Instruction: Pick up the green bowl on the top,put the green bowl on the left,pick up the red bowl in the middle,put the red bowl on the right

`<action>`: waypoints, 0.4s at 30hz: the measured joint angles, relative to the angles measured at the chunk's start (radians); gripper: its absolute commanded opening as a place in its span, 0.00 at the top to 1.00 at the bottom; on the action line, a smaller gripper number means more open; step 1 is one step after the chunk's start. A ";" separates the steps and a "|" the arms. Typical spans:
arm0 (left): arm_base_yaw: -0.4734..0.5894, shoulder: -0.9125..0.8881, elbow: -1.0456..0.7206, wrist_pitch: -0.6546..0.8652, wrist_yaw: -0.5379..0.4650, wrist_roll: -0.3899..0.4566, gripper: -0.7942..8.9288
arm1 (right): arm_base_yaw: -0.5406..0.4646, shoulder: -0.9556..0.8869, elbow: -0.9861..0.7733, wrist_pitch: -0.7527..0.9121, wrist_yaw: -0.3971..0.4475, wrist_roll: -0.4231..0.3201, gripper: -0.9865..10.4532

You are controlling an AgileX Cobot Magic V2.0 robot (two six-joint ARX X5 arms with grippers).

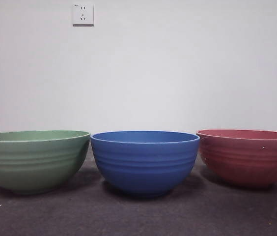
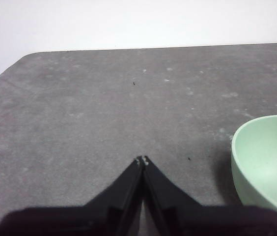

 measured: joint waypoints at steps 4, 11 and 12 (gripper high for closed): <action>0.000 0.000 0.000 0.000 0.000 0.000 0.92 | 0.000 0.003 0.000 0.000 0.003 0.033 0.93; 0.000 0.000 0.000 0.000 0.000 0.000 0.92 | 0.000 0.008 0.000 0.000 0.003 0.043 0.93; 0.000 0.000 0.000 0.000 0.000 0.000 0.92 | 0.000 0.008 0.000 0.000 0.003 0.043 0.93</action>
